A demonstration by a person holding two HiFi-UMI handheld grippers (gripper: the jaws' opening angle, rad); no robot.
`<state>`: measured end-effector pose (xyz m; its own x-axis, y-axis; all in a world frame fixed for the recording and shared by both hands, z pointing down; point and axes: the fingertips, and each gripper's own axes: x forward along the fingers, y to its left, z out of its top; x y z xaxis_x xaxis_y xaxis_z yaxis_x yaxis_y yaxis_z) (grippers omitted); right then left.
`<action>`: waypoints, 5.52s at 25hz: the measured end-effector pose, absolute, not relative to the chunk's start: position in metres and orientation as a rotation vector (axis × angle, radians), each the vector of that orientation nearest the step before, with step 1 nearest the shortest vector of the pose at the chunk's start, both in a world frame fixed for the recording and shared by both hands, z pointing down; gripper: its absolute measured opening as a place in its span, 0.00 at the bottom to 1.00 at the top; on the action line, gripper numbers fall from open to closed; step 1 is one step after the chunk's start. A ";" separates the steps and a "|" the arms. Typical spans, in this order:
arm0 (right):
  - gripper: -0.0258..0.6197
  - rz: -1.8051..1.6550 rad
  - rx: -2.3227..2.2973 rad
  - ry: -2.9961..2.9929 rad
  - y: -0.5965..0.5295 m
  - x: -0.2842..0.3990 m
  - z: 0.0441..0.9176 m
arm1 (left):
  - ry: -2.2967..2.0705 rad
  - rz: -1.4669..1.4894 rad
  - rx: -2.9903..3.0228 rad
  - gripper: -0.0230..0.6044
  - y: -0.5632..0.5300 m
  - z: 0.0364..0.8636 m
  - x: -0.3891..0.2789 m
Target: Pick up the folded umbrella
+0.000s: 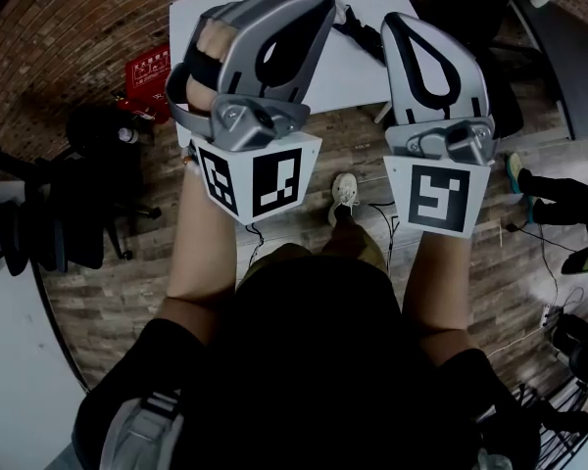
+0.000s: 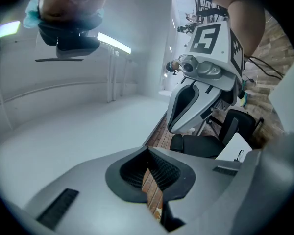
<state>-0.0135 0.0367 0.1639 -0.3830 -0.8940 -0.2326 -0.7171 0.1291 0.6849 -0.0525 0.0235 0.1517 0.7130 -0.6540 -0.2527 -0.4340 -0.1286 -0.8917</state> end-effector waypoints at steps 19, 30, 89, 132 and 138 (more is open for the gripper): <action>0.08 -1.062 1.526 -2.258 -0.055 0.020 0.171 | 0.875 -0.309 -1.761 0.06 -0.059 0.160 -0.012; 0.08 -1.074 1.489 -2.283 -0.085 0.043 0.166 | 0.903 -0.321 -1.749 0.06 -0.089 0.155 0.011; 0.08 -1.014 1.447 -2.415 -0.141 0.091 0.171 | 0.979 -0.335 -1.780 0.06 -0.147 0.164 0.049; 0.08 -0.880 1.603 -2.223 -0.208 0.081 0.185 | 0.794 -0.200 -1.923 0.06 -0.220 0.184 0.048; 0.08 -0.827 1.580 -2.270 -0.214 0.092 0.199 | 0.797 -0.242 -1.923 0.06 -0.222 0.193 0.058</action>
<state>0.0920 -0.2139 0.1989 -0.3783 -0.9191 -0.1106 -0.7749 0.2490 0.5810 0.0584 -0.2223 0.1934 0.7627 -0.6241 -0.1698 -0.4238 -0.2839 -0.8601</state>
